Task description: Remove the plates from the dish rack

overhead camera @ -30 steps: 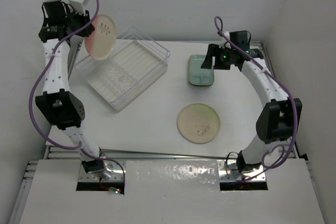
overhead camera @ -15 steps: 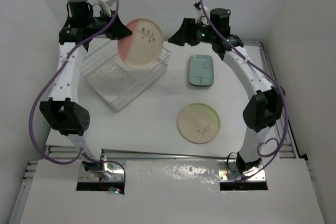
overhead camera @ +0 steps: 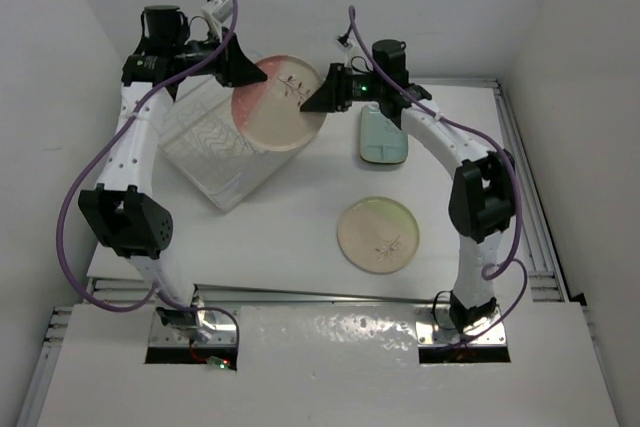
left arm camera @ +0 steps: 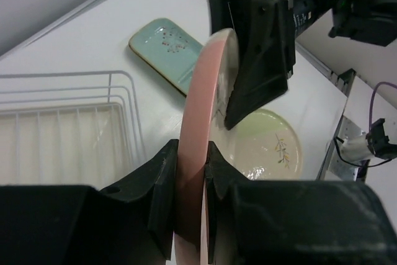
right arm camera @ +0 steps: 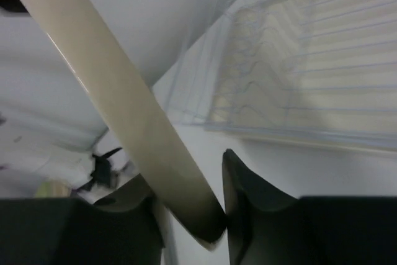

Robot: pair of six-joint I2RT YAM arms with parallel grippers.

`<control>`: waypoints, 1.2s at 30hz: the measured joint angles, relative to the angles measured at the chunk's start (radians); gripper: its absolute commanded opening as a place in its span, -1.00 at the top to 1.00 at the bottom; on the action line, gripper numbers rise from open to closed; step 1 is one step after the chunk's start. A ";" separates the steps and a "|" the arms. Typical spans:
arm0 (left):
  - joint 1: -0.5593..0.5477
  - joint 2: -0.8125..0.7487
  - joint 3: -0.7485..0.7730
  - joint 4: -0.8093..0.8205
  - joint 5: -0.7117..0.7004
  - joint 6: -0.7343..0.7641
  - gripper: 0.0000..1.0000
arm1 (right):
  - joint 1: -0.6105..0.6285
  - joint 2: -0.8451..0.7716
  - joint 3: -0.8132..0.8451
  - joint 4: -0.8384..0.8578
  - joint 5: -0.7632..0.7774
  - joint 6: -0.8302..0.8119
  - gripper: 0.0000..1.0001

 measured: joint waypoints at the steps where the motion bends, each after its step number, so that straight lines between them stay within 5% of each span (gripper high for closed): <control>1: 0.002 0.000 -0.005 0.015 0.009 -0.003 1.00 | 0.000 -0.002 -0.020 0.029 -0.029 0.005 0.66; 3: 0.020 0.000 -0.020 0.024 0.028 -0.017 1.00 | -0.006 -0.006 -0.074 0.120 -0.119 0.020 0.96; 5: 0.026 0.000 -0.033 0.019 0.021 -0.040 1.00 | -0.006 -0.029 -0.136 0.188 -0.173 0.027 1.00; 10: 0.001 -0.006 -0.046 -0.013 -0.026 -0.067 0.28 | -0.012 -0.140 -0.289 0.226 -0.145 0.062 1.00; 18: -0.016 -0.024 -0.097 0.005 -0.313 -0.073 -0.25 | -0.029 -0.284 -0.462 0.209 -0.086 0.192 1.00; 28: -0.012 -0.016 -0.017 0.004 -0.459 -0.073 -0.28 | -0.242 -0.464 -0.698 0.222 -0.133 0.377 1.00; 36: -0.012 -0.016 0.032 -0.020 -0.549 -0.059 -0.28 | -0.457 -0.623 -0.782 -0.326 -0.056 -0.036 1.00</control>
